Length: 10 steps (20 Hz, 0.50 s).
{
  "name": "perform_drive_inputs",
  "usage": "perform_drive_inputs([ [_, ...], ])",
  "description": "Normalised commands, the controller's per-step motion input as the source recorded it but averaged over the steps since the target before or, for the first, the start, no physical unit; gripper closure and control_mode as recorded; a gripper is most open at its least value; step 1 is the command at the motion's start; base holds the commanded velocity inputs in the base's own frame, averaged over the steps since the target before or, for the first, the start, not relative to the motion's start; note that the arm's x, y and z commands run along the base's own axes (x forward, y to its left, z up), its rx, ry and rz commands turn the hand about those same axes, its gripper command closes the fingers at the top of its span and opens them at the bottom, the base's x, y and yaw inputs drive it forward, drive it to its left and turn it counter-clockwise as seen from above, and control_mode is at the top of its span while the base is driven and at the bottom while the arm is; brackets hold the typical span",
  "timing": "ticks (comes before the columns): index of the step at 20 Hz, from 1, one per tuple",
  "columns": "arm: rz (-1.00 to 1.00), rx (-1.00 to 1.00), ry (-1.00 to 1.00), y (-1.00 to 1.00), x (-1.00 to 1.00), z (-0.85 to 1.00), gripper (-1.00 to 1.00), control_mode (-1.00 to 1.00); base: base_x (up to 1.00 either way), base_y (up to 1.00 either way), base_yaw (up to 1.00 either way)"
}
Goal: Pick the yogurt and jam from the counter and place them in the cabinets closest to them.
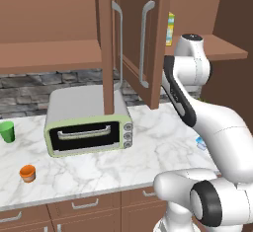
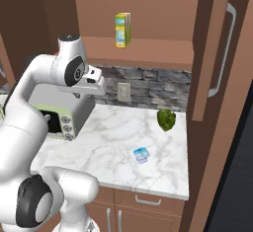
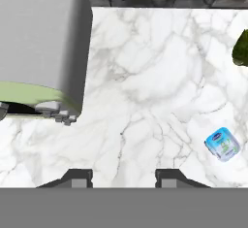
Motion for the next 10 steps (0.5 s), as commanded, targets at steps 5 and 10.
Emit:
perform_drive_inputs([
  [5,0.0,0.0,0.0,-0.25,-0.03,0.0,-1.0,-1.0,0.0,0.0,0.0],
  [10,0.0,0.0,0.0,-0.52,-0.08,-0.02,-1.0,-1.0,0.0,0.0,0.0],
])
